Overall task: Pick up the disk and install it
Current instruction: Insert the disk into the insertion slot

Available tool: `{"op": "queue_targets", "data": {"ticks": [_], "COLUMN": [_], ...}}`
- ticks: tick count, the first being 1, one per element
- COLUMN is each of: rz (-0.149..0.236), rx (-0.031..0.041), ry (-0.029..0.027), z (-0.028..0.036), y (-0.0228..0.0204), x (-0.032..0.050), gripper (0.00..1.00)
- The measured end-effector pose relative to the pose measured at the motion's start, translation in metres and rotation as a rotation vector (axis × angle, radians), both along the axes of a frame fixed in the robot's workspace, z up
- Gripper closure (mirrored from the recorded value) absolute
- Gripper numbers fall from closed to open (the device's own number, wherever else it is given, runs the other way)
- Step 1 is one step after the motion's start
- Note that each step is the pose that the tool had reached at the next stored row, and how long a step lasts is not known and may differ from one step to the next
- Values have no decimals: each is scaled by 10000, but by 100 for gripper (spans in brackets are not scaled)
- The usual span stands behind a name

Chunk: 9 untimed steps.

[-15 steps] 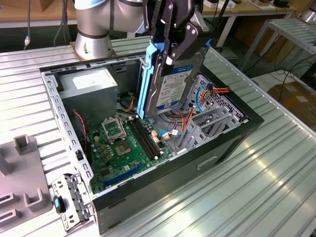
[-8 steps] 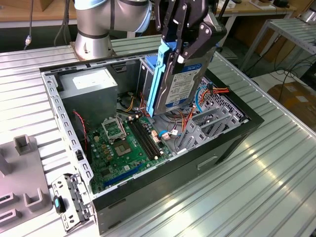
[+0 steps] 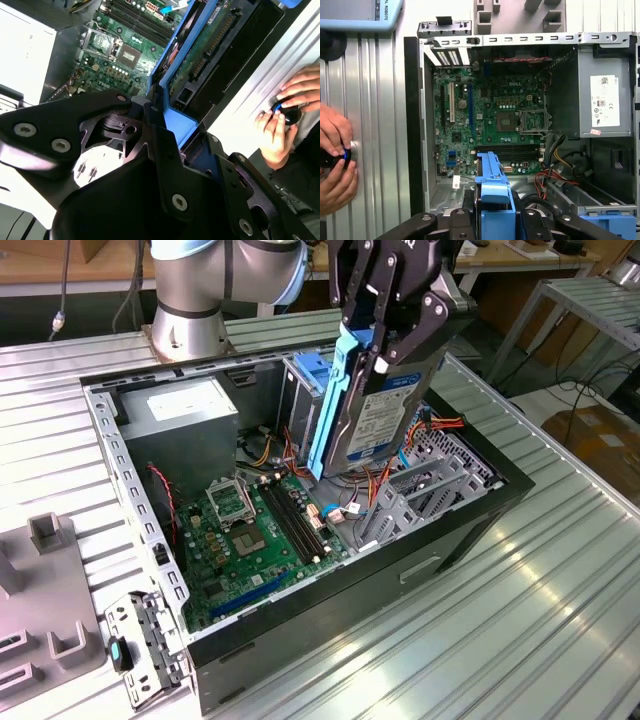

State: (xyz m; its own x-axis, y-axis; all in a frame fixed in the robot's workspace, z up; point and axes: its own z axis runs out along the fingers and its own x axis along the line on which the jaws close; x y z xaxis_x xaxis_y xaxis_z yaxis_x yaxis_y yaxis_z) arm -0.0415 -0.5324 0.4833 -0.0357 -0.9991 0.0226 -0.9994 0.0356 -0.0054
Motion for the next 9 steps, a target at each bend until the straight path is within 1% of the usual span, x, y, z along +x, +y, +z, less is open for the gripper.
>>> {"op": "queue_targets", "data": {"ticks": [2, 3, 4, 9], "rz": [0, 0, 1, 1], "rx": [1, 2, 2, 3], "ry": [0, 0, 1, 3], "z": [-1, -1, -1, -3], "y": [-51, -60, -65, -68], "x": [1, 4, 12, 153], "gripper": [63, 63, 63, 63]}}
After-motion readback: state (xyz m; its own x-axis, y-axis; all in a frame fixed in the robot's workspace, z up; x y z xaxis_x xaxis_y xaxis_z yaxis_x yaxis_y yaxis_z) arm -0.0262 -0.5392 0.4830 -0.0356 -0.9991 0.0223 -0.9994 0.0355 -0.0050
